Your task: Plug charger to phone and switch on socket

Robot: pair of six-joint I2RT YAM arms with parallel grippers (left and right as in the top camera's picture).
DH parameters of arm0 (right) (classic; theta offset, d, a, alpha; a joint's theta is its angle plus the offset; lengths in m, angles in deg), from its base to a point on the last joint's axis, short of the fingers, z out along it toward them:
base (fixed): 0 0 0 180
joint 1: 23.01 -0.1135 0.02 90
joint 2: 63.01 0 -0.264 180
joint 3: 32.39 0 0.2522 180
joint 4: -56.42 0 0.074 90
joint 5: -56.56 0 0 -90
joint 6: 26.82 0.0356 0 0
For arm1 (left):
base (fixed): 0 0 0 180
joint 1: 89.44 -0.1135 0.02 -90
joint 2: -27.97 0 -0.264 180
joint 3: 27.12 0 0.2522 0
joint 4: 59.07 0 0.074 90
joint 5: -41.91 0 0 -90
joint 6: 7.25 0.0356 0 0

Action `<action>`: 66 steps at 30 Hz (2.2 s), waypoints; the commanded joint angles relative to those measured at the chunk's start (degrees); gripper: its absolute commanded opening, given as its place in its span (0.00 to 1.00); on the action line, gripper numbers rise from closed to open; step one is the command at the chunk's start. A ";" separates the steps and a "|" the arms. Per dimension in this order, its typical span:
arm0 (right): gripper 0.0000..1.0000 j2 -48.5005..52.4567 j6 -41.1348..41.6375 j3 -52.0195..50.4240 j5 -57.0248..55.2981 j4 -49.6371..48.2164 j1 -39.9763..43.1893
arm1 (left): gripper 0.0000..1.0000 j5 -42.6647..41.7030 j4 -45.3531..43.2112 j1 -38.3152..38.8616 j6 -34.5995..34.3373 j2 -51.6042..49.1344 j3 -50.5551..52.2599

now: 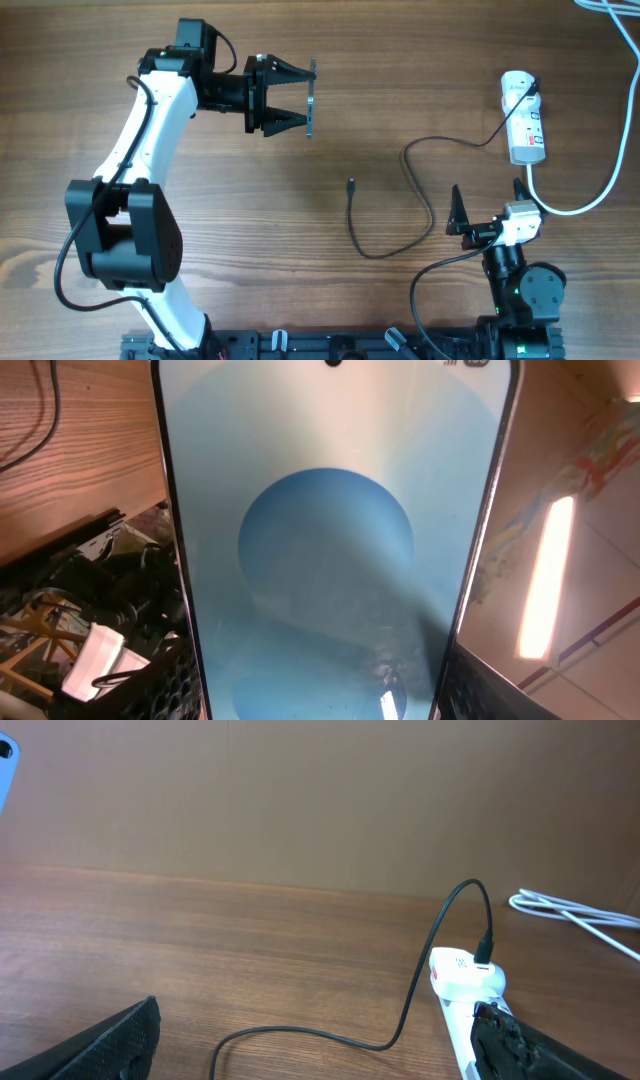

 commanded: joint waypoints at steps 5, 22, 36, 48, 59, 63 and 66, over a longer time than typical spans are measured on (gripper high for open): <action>1.00 -0.39 0.24 -0.07 -0.74 -0.13 -0.22 | 0.62 -3.06 0.00 0.02 -0.11 2.01 -1.55; 1.00 -0.42 0.35 -0.07 2.71 -0.52 -0.22 | 0.62 -3.06 0.02 0.02 -0.11 2.01 -1.55; 1.00 -0.39 70.79 -0.07 16.98 -2.05 -0.22 | 0.62 -3.06 0.02 0.02 -0.13 2.01 -1.55; 1.00 2.10 60.19 13.09 25.97 -15.87 -0.22 | 0.62 -3.02 0.02 1.62 0.09 2.01 -1.55; 1.00 35.63 27.91 60.22 24.48 43.87 -0.22 | 0.63 1.97 0.00 2.60 -1.77 2.01 -1.55; 0.93 43.28 33.24 62.99 31.98 47.50 -0.24 | 0.63 4.79 0.00 2.60 -2.93 2.01 -1.55; 0.84 47.50 24.83 62.97 46.86 44.30 -0.79 | 0.63 4.76 0.00 2.60 -2.93 2.01 -1.55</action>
